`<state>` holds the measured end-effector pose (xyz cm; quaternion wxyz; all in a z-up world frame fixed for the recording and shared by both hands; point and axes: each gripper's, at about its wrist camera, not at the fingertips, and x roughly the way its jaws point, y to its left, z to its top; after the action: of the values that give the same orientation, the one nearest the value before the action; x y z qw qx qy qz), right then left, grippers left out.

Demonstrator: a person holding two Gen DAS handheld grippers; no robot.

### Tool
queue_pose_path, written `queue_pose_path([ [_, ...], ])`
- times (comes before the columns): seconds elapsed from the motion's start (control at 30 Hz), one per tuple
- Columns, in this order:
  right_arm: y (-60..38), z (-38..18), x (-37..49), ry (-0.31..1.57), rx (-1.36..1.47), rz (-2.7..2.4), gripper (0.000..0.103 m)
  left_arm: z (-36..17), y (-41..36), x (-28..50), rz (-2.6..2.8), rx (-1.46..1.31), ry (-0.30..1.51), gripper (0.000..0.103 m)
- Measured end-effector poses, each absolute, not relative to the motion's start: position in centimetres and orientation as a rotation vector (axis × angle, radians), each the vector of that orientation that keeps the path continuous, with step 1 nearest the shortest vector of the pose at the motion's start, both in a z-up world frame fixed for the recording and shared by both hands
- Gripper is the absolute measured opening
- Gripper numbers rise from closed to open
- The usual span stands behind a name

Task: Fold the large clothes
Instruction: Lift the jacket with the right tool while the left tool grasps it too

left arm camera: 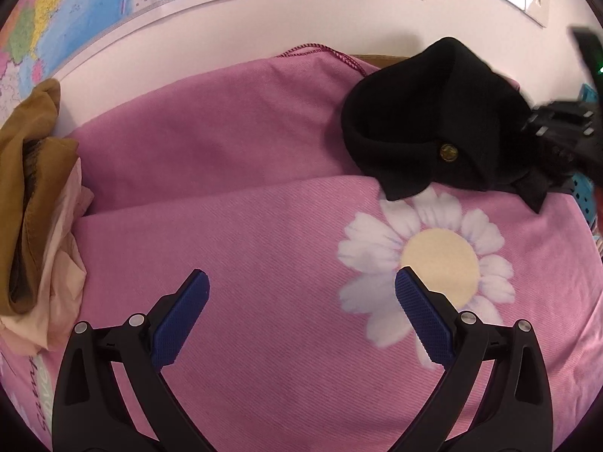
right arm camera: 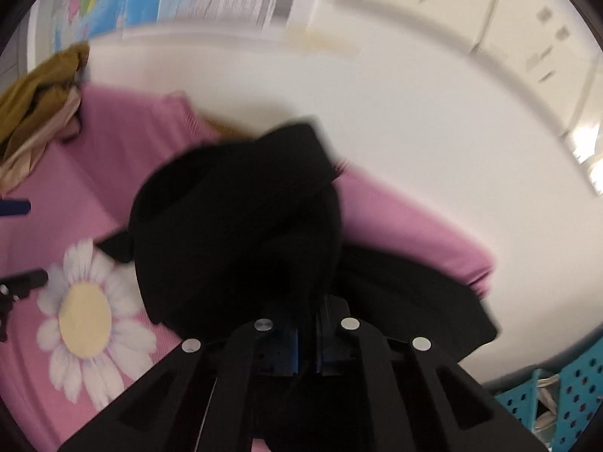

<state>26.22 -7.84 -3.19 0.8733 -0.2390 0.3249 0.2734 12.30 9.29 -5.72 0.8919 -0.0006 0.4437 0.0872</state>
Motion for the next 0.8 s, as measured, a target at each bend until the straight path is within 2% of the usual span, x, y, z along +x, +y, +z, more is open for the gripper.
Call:
queue_pose_path([
  [0.13,-11.3,4.2,24.4,0.496,-0.308,0.547,0.005,-4.7,9.6,13.7,0.167,0.049,0.866,0.098],
  [0.27,-16.8,9.0,24.4,0.439,-0.121,0.489,0.005,-3.7,9.0,15.8,0.089,0.071,0.806,0.098],
  [0.63,-26.0,14.0,22.5,0.32,0.055,0.413,0.005,-1.3,0.6,22.8,-0.395,0.062,0.676,0.098],
  [0.8,-27.7,14.7,21.9,0.318,0.064,0.4,0.005,-1.3,-0.2,23.2,-0.596,-0.073,0.677,0.098],
])
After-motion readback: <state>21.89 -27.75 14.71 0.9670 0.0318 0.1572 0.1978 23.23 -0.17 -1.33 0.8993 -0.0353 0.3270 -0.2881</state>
